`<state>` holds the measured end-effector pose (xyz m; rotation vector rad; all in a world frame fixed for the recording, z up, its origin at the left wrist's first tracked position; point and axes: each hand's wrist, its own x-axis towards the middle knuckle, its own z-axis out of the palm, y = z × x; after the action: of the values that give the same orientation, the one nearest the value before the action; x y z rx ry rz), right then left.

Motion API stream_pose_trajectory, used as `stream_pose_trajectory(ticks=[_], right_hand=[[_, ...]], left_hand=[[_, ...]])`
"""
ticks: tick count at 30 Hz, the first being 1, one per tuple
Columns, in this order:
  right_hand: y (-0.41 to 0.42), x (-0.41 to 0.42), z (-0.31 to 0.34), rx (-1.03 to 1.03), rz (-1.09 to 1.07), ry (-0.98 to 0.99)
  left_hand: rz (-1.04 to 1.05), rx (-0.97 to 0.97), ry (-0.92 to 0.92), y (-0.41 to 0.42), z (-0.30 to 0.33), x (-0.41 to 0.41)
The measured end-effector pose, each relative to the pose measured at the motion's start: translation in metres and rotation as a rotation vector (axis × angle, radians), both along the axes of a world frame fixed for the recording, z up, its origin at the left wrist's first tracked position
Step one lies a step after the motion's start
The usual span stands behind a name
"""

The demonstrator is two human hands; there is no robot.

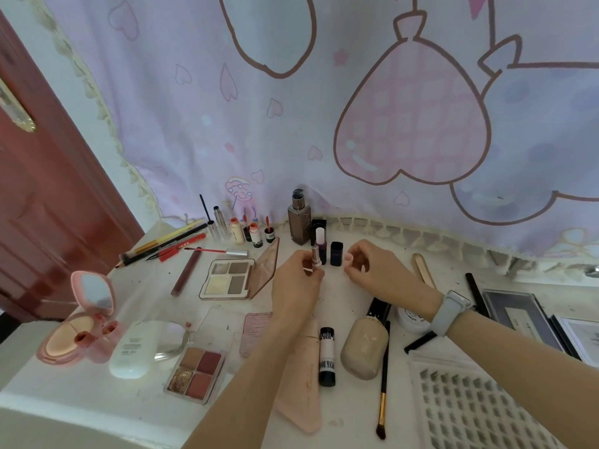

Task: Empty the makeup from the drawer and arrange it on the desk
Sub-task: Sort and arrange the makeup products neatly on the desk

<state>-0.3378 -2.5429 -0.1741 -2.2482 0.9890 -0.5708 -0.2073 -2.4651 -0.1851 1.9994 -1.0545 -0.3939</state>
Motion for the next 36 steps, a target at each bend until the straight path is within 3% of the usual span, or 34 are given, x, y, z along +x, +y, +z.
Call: stream_pose_trajectory(ticks=[6,12,17,21,26,30,36], right_hand=[[-0.001,0.013,-0.005,-0.102,-0.052,0.147],[0.004,0.016,-0.002,-0.068,-0.095,0.143],[0.009,0.004,0.006,-0.006,-0.1,0.13],[0.013,-0.01,0.016,-0.098,-0.114,0.08],[0.041,-0.014,0.03,-0.171,0.057,0.022],[0.065,0.003,0.027,-0.199,0.328,0.141],[0.085,0.029,0.022,-0.251,0.422,0.648]], left_hand=[[-0.006,-0.009,-0.099,-0.001,0.001,-0.005],[-0.005,0.001,-0.095,-0.001,-0.001,-0.003],[-0.034,0.084,-0.241,0.012,0.007,-0.009],[-0.04,0.048,-0.347,0.038,0.02,-0.017],[0.028,-0.008,-0.275,0.086,0.029,-0.013],[0.158,-0.036,-0.203,0.121,0.027,0.002],[0.276,-0.053,-0.13,0.153,0.017,0.012]])
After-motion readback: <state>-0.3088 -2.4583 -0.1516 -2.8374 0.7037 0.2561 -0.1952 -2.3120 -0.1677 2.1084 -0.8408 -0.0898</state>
